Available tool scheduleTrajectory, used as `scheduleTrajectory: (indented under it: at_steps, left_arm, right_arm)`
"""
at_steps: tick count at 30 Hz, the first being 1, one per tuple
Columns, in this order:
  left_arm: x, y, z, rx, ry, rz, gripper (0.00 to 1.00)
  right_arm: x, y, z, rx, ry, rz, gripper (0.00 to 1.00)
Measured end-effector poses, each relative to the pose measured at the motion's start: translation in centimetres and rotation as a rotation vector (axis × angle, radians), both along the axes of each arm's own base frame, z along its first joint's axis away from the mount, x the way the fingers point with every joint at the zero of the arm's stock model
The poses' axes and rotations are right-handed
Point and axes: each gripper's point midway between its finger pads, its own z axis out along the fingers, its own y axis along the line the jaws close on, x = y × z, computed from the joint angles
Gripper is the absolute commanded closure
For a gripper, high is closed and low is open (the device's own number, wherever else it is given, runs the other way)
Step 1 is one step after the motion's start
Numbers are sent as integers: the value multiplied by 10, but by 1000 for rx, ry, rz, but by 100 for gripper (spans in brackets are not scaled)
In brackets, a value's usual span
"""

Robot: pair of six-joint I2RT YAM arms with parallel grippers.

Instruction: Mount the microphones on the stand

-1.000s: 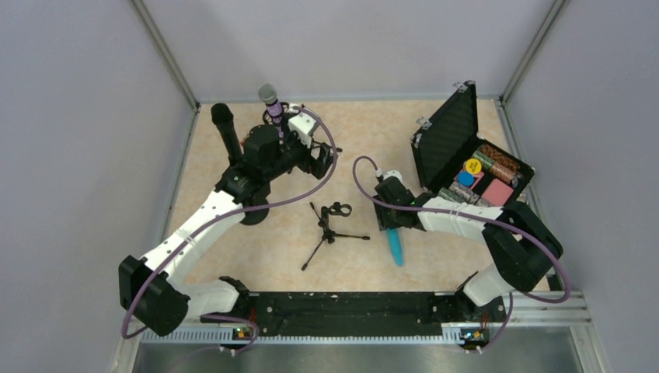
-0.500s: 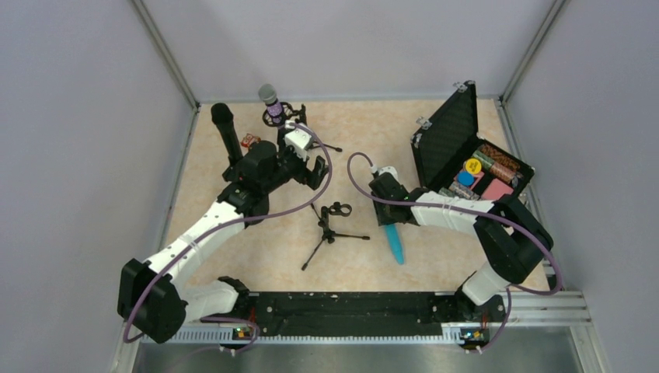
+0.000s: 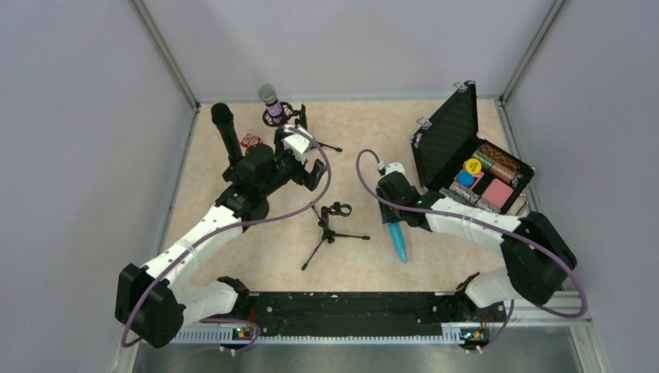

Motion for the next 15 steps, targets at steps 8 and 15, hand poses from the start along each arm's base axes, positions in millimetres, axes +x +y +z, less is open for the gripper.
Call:
scheduleTrajectory:
  at_steps: [8, 15]
  left_arm:
    - [0, 0, -1, 5, -3, 0, 1]
    - [1, 0, -1, 8, -3, -1, 1]
  right_arm:
    - [4, 4, 71, 187, -238, 32, 100]
    - [-8, 7, 112, 331, -416, 133, 100]
